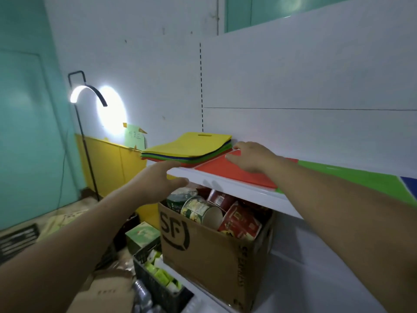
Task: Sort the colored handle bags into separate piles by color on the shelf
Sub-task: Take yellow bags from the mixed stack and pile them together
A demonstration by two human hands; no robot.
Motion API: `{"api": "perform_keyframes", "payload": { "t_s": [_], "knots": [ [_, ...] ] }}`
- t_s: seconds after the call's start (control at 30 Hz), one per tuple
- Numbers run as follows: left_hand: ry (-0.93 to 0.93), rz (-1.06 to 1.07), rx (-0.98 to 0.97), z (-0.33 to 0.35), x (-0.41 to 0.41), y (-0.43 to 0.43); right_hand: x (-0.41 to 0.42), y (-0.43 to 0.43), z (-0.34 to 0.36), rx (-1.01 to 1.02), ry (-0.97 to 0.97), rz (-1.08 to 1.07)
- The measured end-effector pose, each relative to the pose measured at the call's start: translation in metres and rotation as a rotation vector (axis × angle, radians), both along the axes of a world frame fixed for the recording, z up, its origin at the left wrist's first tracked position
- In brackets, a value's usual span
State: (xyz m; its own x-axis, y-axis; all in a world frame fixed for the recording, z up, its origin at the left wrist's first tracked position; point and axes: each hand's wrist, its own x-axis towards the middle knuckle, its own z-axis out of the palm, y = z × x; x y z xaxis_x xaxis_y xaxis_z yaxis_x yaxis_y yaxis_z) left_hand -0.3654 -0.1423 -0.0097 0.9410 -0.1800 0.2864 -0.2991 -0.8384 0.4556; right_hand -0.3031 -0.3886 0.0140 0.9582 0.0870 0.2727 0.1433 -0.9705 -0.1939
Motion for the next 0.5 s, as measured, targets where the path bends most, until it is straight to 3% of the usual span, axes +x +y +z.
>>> {"api": "perform_keyframes", "payload": {
  "t_s": [0.5],
  "knots": [
    [-0.015,0.059,-0.003,0.012,0.183,0.066,0.21,0.058,-0.004,-0.024,0.028,-0.044]
  ]
}}
